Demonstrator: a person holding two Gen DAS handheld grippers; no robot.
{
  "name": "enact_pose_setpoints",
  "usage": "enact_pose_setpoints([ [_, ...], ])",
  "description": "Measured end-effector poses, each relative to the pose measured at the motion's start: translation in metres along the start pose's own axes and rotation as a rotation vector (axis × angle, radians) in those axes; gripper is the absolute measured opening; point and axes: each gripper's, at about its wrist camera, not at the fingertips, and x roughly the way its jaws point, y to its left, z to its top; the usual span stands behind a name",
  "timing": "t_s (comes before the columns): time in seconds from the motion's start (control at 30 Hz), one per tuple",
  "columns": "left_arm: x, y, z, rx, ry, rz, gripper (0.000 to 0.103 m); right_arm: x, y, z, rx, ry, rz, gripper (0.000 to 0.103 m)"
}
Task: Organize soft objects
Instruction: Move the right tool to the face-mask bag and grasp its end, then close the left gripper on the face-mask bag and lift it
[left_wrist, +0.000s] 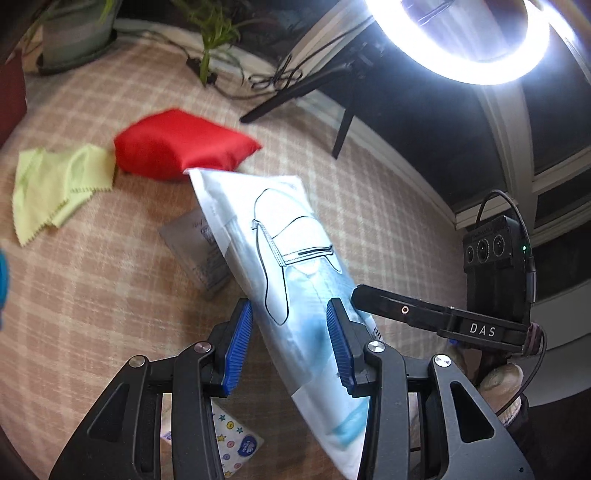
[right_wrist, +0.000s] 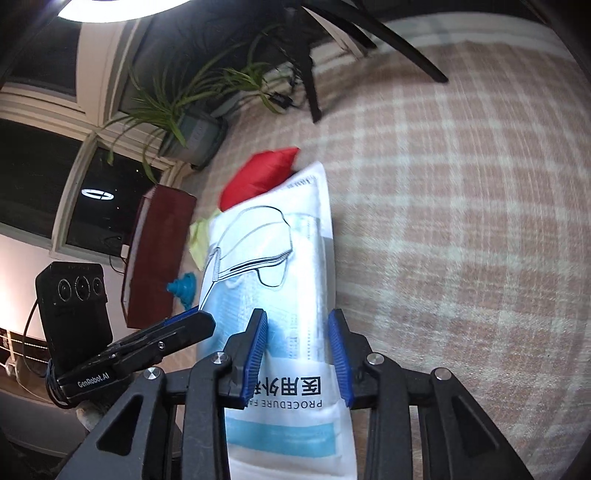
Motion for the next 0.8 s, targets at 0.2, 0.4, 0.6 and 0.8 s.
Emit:
enact_pose_setpoints([
  [0.2, 0.009, -0.001, -0.003, 0.036, 0.016, 0.021, 0.019, 0.008, 0.036, 0.0, -0.053, 0.013, -0.014, 0.003],
  [0.4, 0.025, 0.031, -0.003, -0.062, 0.061, -0.005, 0.015, 0.021, 0.033, -0.007, -0.042, 0.006, -0.046, 0.006],
  [0.6, 0.022, 0.03, -0.002, -0.022, 0.061, 0.031, 0.016, 0.016, 0.001, -0.009, 0.021, -0.022, -0.057, 0.038],
  [0.8, 0.031, 0.04, 0.0, -0.046, 0.095, 0.05, 0.021, 0.027, -0.017, -0.008, 0.056, 0.001, -0.018, 0.041],
])
